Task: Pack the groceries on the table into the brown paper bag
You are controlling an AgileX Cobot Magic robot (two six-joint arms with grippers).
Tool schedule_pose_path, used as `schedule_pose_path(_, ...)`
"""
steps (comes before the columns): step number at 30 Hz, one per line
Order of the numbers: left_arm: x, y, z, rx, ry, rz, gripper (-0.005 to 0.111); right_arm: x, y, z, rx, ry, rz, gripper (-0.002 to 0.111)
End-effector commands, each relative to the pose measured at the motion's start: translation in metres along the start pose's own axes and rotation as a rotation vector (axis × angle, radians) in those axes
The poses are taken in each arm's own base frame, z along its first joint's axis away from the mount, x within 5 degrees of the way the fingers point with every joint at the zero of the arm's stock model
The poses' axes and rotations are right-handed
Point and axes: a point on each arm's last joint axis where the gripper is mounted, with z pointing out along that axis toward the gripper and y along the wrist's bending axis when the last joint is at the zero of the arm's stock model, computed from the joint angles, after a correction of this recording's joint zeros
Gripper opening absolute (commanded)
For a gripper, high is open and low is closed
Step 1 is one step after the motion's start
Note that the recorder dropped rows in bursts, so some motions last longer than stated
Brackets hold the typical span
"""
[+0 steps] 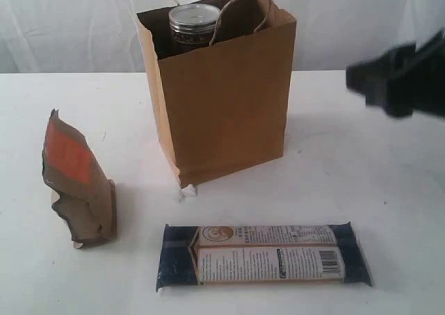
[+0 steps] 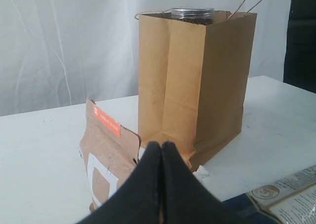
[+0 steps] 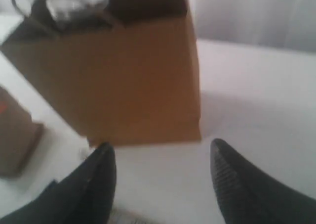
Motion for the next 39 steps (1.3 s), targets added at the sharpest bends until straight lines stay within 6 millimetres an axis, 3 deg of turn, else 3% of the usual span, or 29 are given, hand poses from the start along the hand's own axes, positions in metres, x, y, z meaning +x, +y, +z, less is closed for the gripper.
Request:
schedule_pose_path(1,0.000,0.000,0.000,0.001,-0.010,0.004,0.000,0.042,0.008,0.019,-0.078,0.188,0.036,0.054)
schedule_pose_path(7,0.000,0.000,0.000,0.001,-0.008,0.004,0.000,0.054,0.033,0.056,-0.230,0.275,-0.025,0.054)
schedule_pose_path(16,0.000,0.000,0.000,0.001,-0.008,0.004,0.000,0.077,0.072,0.130,-0.289,0.386,-0.142,0.054)
schedule_pose_path(24,0.000,0.000,0.000,0.001,-0.008,0.004,0.000,0.081,0.103,0.194,-0.309,0.419,-0.209,0.054)
schedule_pose_path(31,0.000,0.000,0.000,0.001,-0.008,0.004,0.000,0.089,0.107,0.235,-0.305,0.445,-0.231,0.054)
schedule_pose_path(39,0.000,0.000,0.000,0.001,-0.008,0.004,0.000,0.091,0.104,0.256,-0.254,0.412,-0.255,0.054)
